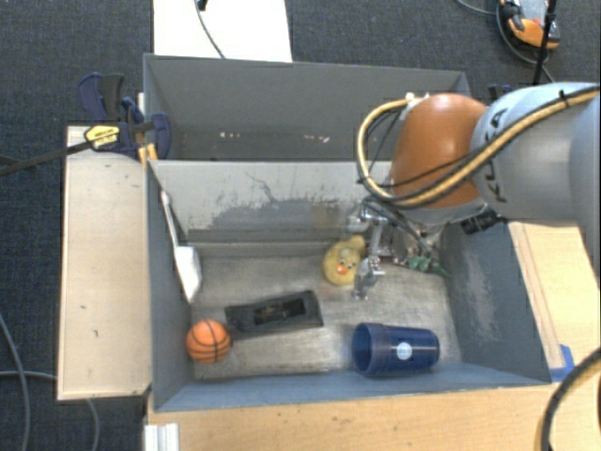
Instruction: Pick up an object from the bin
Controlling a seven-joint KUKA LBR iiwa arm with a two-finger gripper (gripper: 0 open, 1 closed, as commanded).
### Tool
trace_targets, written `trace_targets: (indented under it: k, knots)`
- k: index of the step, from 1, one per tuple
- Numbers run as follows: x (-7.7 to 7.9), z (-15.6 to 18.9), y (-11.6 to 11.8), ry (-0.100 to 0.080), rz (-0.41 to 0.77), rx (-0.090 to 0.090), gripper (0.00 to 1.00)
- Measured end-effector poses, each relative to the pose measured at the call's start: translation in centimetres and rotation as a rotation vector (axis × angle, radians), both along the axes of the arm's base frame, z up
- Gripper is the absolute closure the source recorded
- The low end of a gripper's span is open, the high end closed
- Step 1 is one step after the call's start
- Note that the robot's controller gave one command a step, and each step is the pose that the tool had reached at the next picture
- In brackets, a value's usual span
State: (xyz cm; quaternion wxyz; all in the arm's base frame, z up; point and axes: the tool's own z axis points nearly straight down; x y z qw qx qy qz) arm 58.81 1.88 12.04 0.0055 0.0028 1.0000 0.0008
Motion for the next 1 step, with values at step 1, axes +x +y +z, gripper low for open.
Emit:
trace_targets:
  k: [1]
  knots:
    - [0.0, -3.73, -0.26, -0.037, -0.01, 0.001, 1.0]
